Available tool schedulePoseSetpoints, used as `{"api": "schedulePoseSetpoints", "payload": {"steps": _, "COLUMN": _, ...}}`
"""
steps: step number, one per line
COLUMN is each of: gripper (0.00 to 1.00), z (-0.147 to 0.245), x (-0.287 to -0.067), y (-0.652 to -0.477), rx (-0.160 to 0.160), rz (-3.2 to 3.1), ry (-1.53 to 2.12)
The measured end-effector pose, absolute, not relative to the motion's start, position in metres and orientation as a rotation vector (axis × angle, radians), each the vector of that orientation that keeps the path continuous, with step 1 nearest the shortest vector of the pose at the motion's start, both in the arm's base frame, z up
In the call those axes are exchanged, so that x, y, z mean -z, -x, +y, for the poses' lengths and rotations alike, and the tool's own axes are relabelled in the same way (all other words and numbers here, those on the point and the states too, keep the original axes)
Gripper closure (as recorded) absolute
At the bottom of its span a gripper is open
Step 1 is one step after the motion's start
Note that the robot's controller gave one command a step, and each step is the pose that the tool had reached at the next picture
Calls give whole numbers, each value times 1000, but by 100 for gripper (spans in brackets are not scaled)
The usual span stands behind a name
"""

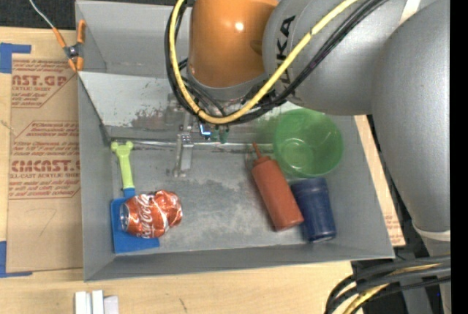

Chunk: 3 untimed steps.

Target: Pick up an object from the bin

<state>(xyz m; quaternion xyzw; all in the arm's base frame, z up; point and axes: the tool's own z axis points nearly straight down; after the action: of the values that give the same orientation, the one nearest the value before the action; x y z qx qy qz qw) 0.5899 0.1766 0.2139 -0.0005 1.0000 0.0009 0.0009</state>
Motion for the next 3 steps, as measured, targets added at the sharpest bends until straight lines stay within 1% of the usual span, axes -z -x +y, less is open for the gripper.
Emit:
{"api": "schedulePoseSetpoints", "payload": {"steps": 1, "gripper": 0, "z": 194, "x": -115, "y": -584, "rx": -3, "rz": 3135, "ry": 192}}
{"api": "schedulePoseSetpoints", "payload": {"steps": 2, "gripper": 0, "z": 229, "x": -97, "y": -565, "rx": -5, "rz": 3122, "ry": 321}}
{"api": "schedulePoseSetpoints", "payload": {"steps": 3, "gripper": 0, "z": 209, "x": -80, "y": -521, "rx": -9, "rz": 3118, "ry": 305}}
